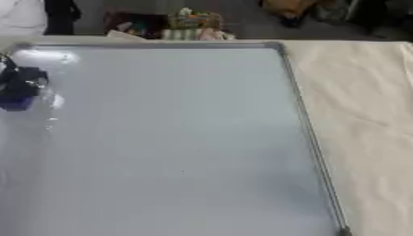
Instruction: Wipe the whiteboard clean with a brush.
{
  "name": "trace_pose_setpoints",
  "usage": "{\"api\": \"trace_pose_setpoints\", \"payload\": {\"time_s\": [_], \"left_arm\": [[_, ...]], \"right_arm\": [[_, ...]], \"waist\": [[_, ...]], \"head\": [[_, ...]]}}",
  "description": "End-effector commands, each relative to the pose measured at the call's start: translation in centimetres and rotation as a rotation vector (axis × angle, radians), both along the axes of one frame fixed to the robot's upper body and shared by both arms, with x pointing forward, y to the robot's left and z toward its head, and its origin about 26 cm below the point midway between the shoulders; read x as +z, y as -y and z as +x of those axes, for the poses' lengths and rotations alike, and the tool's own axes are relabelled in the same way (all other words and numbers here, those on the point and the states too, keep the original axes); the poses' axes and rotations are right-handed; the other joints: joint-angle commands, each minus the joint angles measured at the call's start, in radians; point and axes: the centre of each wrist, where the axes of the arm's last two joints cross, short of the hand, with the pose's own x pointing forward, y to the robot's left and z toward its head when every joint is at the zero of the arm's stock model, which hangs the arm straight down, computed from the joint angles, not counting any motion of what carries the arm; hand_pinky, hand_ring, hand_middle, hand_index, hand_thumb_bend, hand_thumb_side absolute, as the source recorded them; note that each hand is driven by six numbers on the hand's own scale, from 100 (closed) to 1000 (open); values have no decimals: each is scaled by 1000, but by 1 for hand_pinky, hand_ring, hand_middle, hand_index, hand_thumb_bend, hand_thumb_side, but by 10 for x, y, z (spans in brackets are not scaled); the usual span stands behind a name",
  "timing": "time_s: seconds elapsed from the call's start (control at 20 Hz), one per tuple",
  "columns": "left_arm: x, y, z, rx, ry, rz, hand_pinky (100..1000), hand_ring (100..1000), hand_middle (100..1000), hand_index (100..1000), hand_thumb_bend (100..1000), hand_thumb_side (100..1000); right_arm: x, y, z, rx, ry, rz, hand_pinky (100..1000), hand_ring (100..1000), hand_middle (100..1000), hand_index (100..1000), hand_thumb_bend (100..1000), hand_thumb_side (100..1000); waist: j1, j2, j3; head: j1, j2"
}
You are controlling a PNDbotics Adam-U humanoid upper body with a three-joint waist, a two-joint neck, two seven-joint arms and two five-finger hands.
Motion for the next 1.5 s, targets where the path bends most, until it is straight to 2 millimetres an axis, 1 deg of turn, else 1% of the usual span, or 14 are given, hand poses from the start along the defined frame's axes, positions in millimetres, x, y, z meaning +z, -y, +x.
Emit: {"api": "trace_pose_setpoints", "payload": {"time_s": [0.05, 0.25, 0.6, 0.85, 1.1, 1.5], "left_arm": [[-6, 5, 3, -16, -36, 1, 539, 515, 288, 537, 160, 561], [-4, 17, 6, -51, -37, 11, 539, 514, 288, 537, 155, 562], [0, 50, 11, -145, -40, 54, 540, 514, 288, 538, 152, 563], [0, 70, 14, -191, -48, 79, 539, 514, 289, 537, 153, 565], [0, 83, 15, -231, -54, 96, 538, 514, 289, 537, 153, 565], [-2, 98, 15, -295, -73, 112, 539, 513, 288, 538, 145, 571]], "right_arm": [[5, 2, -2, -6, 17, -6, 869, 812, 580, 861, 100, 1000], [5, 2, -2, -6, 16, -5, 869, 811, 580, 861, 100, 1000], [4, 1, -2, -1, 14, -5, 870, 811, 579, 861, 100, 1000], [5, 0, -2, 3, 16, -4, 870, 810, 579, 862, 100, 1000], [5, 0, -2, 5, 15, -4, 871, 810, 579, 862, 100, 1000], [4, 0, -2, 6, 14, -1, 870, 809, 579, 862, 100, 1000]], "waist": [[-6, -21, -4], [-5, -21, -5], [-4, -19, -7], [-3, -16, -12], [0, -15, -13], [1, -19, -11]], "head": [[5, 11], [10, 9], [11, -1], [15, -7], [16, -8], [11, -10]]}}
